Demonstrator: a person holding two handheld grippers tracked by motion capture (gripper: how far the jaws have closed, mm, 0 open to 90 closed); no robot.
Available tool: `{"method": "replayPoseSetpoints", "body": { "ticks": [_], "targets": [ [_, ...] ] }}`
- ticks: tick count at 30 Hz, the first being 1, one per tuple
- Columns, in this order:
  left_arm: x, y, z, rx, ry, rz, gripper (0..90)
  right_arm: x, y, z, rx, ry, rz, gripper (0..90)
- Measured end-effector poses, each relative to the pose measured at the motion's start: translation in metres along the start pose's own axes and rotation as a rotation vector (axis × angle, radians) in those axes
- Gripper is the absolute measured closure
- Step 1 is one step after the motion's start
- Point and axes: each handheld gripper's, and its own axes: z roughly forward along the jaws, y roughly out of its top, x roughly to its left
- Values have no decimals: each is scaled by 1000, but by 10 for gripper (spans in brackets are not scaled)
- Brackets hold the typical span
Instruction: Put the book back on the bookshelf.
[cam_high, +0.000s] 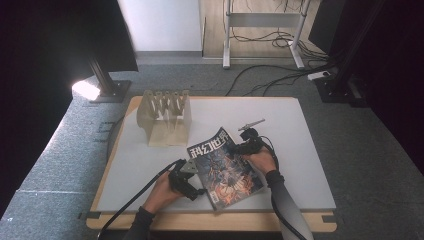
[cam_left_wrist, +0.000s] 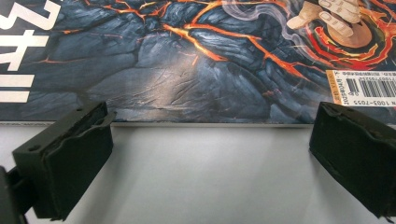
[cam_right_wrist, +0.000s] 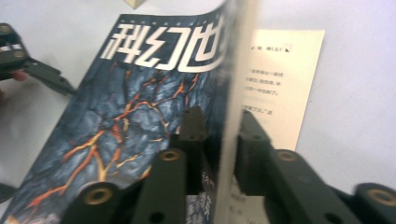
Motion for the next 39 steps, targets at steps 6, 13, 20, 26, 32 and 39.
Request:
{"method": "replayPoseSetpoints", "body": {
  "ticks": [6,13,20,26,32,39],
  "targets": [
    [-1,0,-1,6,9,-16,0,23,8,-14,-10,-32,-73,820],
    [-1,-2,-5,8,15,-33,14,42,13,-33,-63,-11,-120,823],
    [9,0,-12,-6,-28,-96,3,54,18,-51,-108,-9,-154,823],
    [25,6,-15,-45,-48,-180,10,63,21,-64,-136,-15,-177,823],
    [34,11,-8,-50,-81,-200,26,68,23,-74,-163,-6,-184,823],
    [40,17,-4,-91,-105,-227,62,72,24,-76,-169,9,-197,822]
  ]
}}
